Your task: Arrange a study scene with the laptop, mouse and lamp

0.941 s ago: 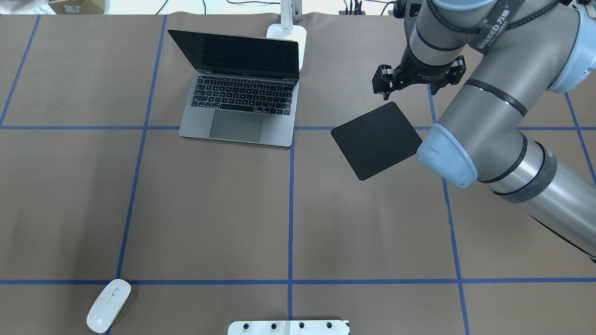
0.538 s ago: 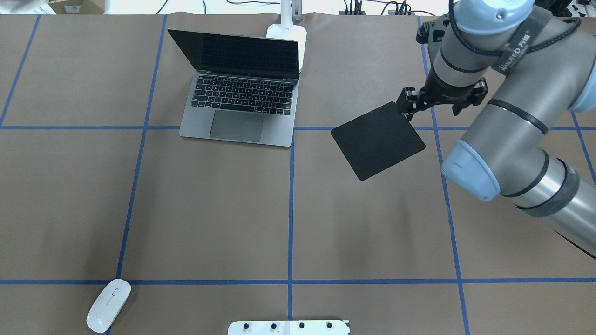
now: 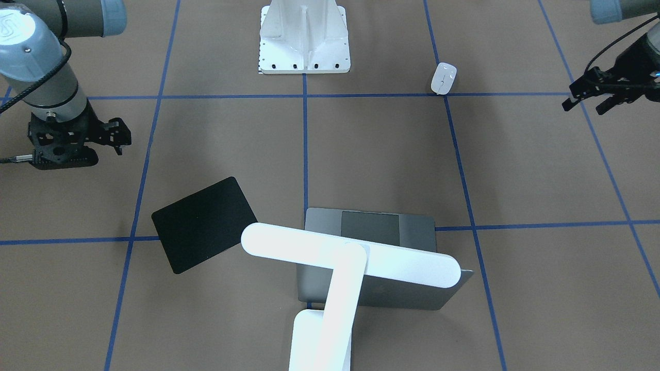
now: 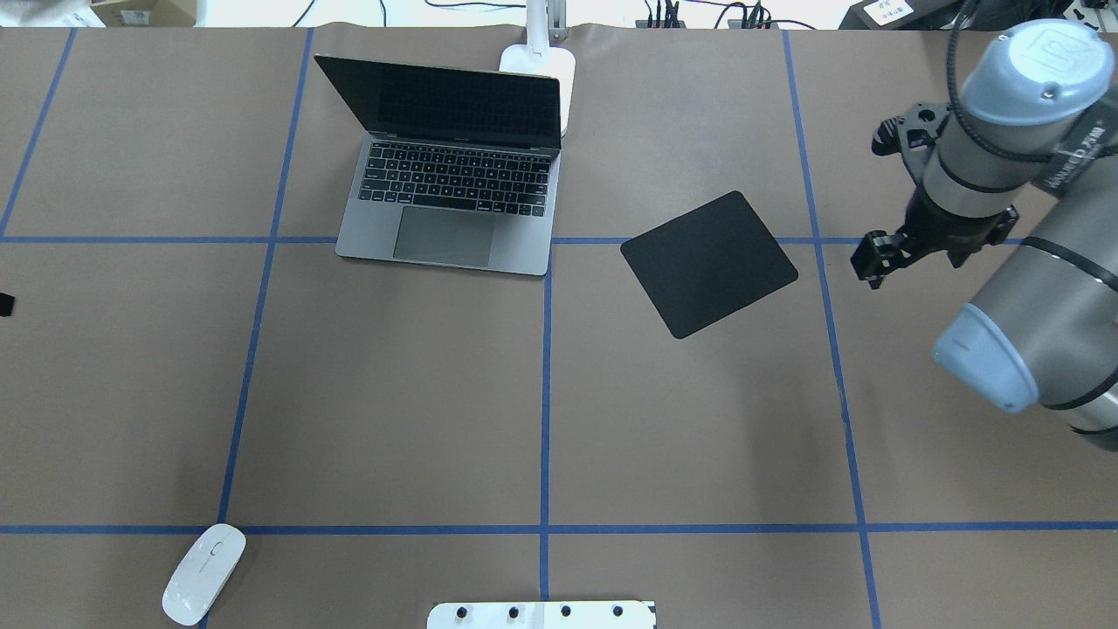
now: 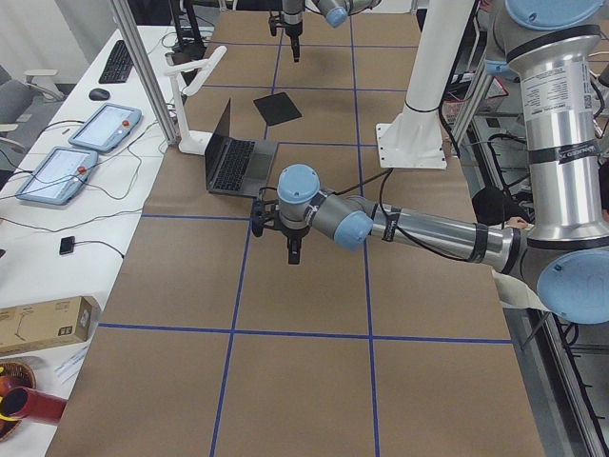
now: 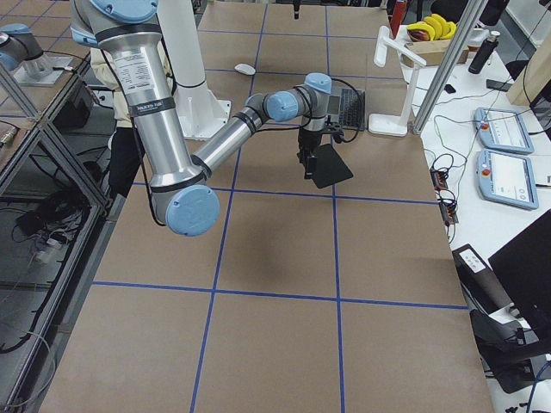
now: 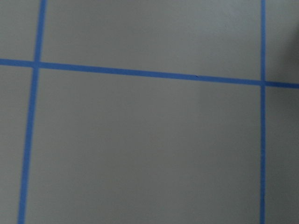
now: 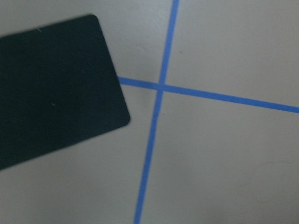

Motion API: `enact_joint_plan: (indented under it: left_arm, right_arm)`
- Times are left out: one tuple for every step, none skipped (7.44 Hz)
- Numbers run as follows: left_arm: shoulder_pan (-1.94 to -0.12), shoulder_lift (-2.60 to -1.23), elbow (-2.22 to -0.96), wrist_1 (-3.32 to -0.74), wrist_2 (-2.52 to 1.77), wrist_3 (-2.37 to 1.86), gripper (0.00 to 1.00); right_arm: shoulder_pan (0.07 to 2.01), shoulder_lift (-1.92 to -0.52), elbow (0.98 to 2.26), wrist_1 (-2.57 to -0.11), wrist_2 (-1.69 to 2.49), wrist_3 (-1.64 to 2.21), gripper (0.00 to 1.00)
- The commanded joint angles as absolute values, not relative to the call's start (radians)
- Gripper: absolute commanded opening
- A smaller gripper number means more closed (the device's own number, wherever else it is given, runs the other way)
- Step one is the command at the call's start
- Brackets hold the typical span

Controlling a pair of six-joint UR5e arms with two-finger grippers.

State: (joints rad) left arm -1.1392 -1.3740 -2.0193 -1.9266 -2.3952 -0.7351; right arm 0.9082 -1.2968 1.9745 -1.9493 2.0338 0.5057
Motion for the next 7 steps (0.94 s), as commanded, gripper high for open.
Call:
enact_joint_plan:
  left_arm:
    - [-0.921,-1.378,-2.114,-1.936,-2.306,-0.917,1.00]
    - [-0.843,-1.378,-2.126,-1.957,-2.265,-0.970,1.00]
    - [-0.777,-1.378,-2.126,-1.983,-2.222,-0.979,1.00]
    - [-0.714,-1.378,-2.125,-2.002,-2.188,-0.997,1.00]
    - [-0.646,-1.378,-2.126,-2.008,-2.140,-1.009,1.00]
    - [-0.559,-1.376,-2.125,-2.031,-2.084,-1.041,1.00]
    - [-0.470,-1.374,-2.125,-2.036,-2.030,-1.084,1.00]
  right_arm:
    - [0.975,-1.371,1.948,-1.948,2.066,0.335,1.00]
    - [1.012,-1.374,1.903,-1.948,2.100,0.248,1.00]
    - [1.038,-1.376,1.869,-1.948,2.106,0.177,1.00]
    - [1.064,-1.377,1.830,-1.948,2.108,0.125,1.00]
    - [1.087,-1.376,1.797,-1.947,2.121,0.077,1.00]
    - [1.109,-1.376,1.755,-1.939,2.156,0.011,1.00]
    - [1.117,-1.374,1.744,-1.939,2.164,0.000,1.00]
